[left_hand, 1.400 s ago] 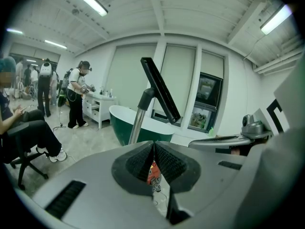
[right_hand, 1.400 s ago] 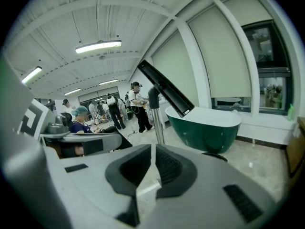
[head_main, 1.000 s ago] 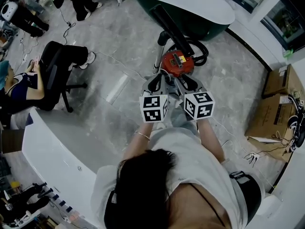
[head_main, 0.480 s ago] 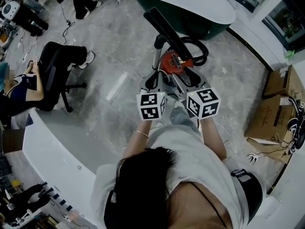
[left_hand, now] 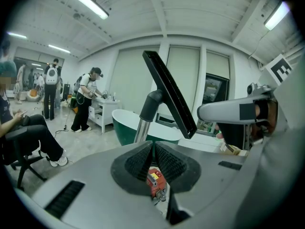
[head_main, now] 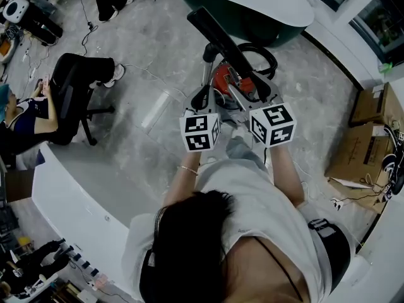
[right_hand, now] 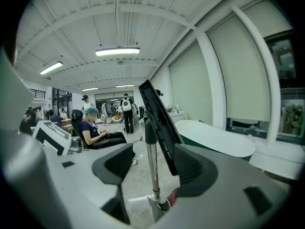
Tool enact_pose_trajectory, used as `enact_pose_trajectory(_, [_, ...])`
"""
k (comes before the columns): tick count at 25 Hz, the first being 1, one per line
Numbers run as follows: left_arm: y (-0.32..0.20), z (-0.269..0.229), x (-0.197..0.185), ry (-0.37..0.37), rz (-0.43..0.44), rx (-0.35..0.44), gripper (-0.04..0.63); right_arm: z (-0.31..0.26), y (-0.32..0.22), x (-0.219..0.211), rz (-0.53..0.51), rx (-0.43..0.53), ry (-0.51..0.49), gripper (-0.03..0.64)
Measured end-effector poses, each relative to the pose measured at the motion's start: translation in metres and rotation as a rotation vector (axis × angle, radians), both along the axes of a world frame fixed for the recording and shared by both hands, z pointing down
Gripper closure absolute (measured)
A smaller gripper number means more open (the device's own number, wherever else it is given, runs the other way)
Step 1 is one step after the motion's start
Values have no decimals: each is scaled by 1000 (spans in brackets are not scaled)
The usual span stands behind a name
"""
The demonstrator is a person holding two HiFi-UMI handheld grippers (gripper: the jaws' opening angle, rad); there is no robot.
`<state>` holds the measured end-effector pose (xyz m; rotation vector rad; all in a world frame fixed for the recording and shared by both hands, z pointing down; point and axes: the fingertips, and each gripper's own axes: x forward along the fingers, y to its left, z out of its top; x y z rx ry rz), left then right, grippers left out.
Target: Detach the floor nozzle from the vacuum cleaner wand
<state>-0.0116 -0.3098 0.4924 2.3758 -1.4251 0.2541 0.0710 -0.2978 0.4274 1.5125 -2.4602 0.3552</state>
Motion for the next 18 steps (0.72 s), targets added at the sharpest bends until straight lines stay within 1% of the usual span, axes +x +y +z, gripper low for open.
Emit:
enact_pose_trajectory(3, [-1, 4, -2, -4, -10, -13, 587, -7, -8, 6, 14, 18, 4, 347])
enact_pose_trajectory(5, [-3, 8, -2, -13, -14, -21, 588, -8, -13, 9, 2, 22, 21, 342])
enact_pose_trajectory(10, [-14, 12, -3, -88, -6, 8, 586, -1, -34, 12, -54, -14, 46, 337])
enact_pose_trajectory(12, [-18, 12, -4, -83, -11, 1, 587, -1, -42, 13, -70, -23, 46, 331])
enact_pose_trajectory(15, [-25, 15, -6, -65, -31, -23, 586, 2, -50, 11, -122, -43, 61, 321])
enact_pose_trajectory(18, [-30, 18, -6, -50, -40, -37, 586, 5, -56, 8, -162, -66, 48, 319])
